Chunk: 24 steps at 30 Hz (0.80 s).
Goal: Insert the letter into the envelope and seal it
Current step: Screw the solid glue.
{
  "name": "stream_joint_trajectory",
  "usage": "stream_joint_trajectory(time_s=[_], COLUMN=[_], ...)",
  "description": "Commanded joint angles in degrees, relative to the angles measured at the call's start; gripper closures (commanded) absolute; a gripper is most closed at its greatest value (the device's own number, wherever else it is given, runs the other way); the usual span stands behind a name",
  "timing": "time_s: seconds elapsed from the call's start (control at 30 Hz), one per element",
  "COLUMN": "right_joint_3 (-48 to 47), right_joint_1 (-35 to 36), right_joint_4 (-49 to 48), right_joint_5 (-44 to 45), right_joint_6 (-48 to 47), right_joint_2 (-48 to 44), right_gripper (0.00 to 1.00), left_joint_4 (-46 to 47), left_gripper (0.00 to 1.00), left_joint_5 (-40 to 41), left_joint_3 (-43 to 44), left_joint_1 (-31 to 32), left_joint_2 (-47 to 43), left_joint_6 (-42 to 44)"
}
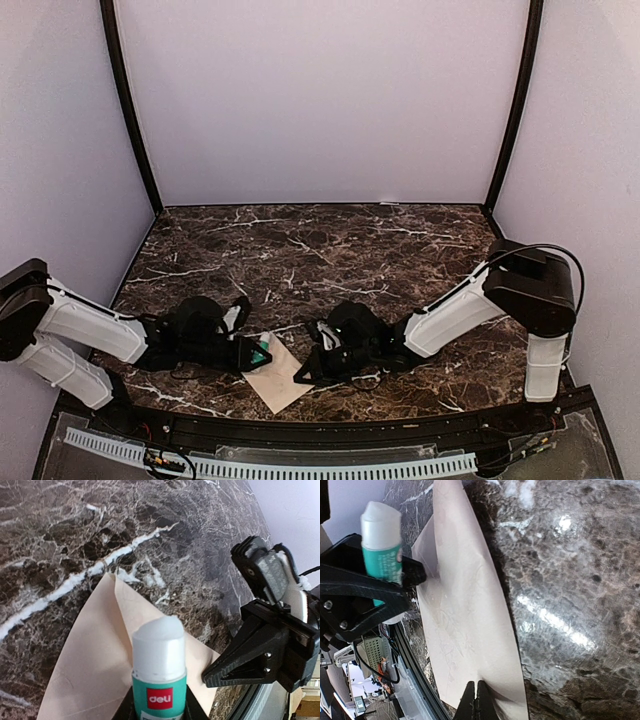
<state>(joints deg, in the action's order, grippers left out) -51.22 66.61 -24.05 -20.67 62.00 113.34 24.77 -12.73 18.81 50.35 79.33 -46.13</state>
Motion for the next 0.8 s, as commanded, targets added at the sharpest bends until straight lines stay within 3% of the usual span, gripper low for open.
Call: stream_joint_trajectory(time_s=[0.0,0.17,0.3,0.47,0.57,0.77], right_joint_3=[1.37,1.51,2.8,7.95,10.46,11.85], right_joint_1=[-0.03,-0.4,-0.97,-2.34,-2.29,-1.88], right_joint_4=[1.06,-5.06,-7.59,-15.76,-18.88,-19.67], right_joint_5=[-0.03,-5.79,-6.26,-4.05,-1.02,5.81], right_joint_6=[-2.03,-5.46,-7.94,-8.85,-10.15,-11.16], right_joint_2=[-2.03,-7.48,-14.0,-23.51,-28.91,-35.06], right_gripper=[1.0,0.97,0.78,0.45,0.31,0.23], left_joint_4=[-8.23,-15.72,-15.21,-8.61,-5.24,-1.63], left_gripper=[1.0,1.0,1.0,1.0,1.0,1.0], left_joint_5=[2.17,3.15,-1.89,-10.13,-11.99,-13.15], left_joint_3=[1.24,6.17,8.9,11.86,13.63,18.42], left_joint_1=[-0.36,-0.34,-0.33,1.25,3.05,6.63], left_joint_2=[-7.25,-17.01,-22.14,-23.25,-22.42,-19.13], left_joint_6=[3.68,8.6,12.8,15.64,16.05,17.15])
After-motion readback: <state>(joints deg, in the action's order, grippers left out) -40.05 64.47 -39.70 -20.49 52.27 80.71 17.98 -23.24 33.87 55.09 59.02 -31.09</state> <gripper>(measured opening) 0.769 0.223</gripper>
